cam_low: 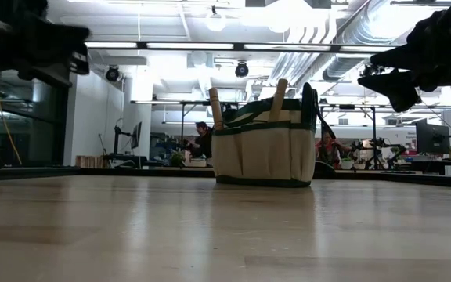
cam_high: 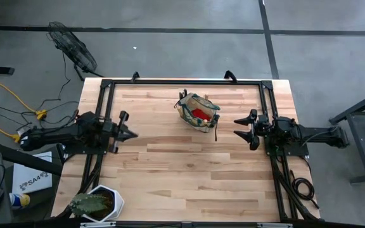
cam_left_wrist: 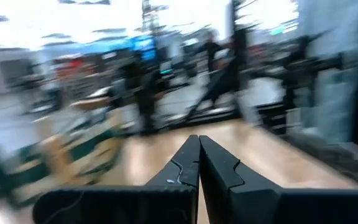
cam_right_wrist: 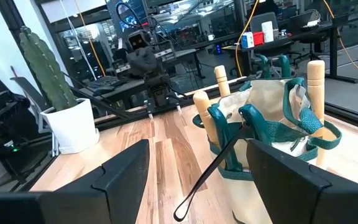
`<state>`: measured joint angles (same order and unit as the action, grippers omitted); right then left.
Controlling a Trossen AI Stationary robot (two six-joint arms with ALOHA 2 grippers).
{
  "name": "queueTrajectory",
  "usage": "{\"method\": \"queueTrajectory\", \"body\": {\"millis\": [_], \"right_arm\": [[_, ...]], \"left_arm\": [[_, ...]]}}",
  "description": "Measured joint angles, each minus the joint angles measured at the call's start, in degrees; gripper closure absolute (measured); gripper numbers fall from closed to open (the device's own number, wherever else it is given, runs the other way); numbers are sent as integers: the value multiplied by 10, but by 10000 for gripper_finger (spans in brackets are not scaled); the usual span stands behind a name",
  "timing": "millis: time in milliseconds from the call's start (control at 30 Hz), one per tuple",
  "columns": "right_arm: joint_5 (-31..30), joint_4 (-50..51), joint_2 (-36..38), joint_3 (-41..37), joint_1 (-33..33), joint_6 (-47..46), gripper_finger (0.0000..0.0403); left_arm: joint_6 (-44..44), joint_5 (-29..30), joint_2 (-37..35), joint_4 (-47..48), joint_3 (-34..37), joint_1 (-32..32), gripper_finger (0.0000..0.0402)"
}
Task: Pick & Place Garden tools in Gardening bag
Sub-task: Return to Home Position
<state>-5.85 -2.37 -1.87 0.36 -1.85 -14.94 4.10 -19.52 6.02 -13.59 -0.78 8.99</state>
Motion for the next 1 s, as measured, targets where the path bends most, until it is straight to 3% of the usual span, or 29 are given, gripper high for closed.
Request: {"method": "queueTrajectory", "body": {"millis": [67, 200, 1000], "right_arm": [[0, 0, 0, 0, 0, 0, 142], [0, 0, 0, 0, 0, 0, 142], [0, 0, 0, 0, 0, 0, 142]], "left_arm": [[-23, -43, -14, 1, 0, 0, 401], [-95, -67, -21, 3, 0, 0, 401], [-104, -63, -21, 18, 0, 0, 401]]}}
